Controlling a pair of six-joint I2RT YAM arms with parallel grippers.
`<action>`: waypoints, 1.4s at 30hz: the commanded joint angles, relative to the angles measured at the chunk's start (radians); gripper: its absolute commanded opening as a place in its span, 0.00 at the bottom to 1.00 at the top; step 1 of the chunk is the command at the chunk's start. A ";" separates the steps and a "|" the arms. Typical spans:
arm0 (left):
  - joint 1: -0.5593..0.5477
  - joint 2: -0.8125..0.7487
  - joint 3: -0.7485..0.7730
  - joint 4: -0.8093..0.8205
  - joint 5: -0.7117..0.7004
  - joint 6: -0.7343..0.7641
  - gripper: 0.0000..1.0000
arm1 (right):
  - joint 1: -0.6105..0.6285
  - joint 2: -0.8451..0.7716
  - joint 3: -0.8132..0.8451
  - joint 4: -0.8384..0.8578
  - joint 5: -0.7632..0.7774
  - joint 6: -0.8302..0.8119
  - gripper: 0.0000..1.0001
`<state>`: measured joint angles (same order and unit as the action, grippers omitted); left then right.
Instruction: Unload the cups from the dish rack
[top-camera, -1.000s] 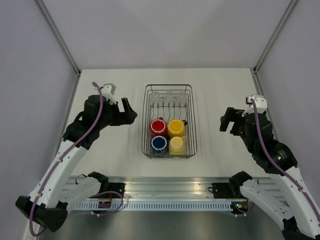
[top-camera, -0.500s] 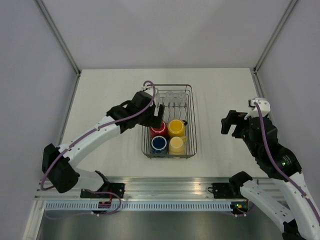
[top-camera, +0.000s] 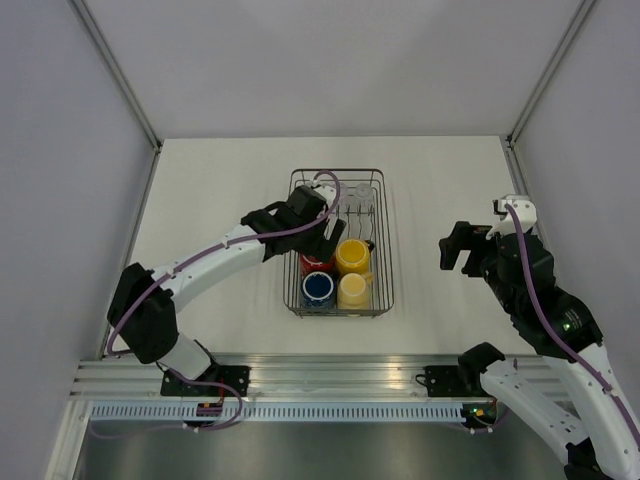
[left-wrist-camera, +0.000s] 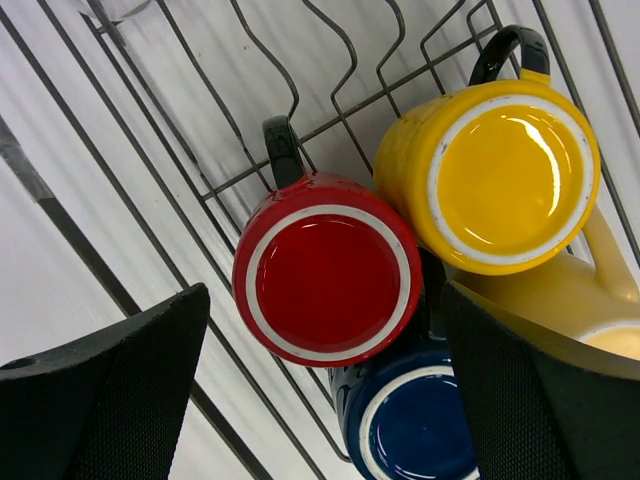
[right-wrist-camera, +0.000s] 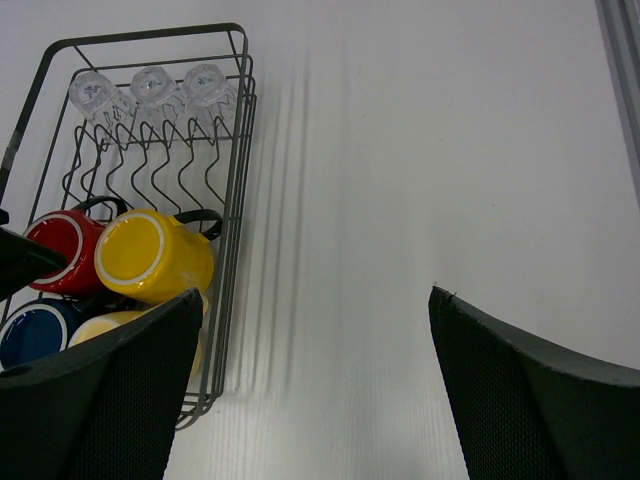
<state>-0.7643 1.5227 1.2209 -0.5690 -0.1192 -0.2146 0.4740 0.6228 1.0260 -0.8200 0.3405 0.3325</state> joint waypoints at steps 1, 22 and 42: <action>-0.003 0.040 0.011 0.057 0.024 0.058 1.00 | 0.003 0.005 0.005 0.015 -0.011 -0.015 0.98; -0.003 0.178 -0.038 0.089 -0.030 0.066 1.00 | 0.002 0.011 0.000 0.019 -0.035 -0.018 0.98; -0.003 0.105 -0.049 0.107 -0.076 0.015 0.06 | 0.003 0.011 -0.001 0.024 -0.052 -0.026 0.98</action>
<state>-0.7696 1.6890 1.1713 -0.4641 -0.1497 -0.1753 0.4740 0.6304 1.0252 -0.8196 0.3035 0.3222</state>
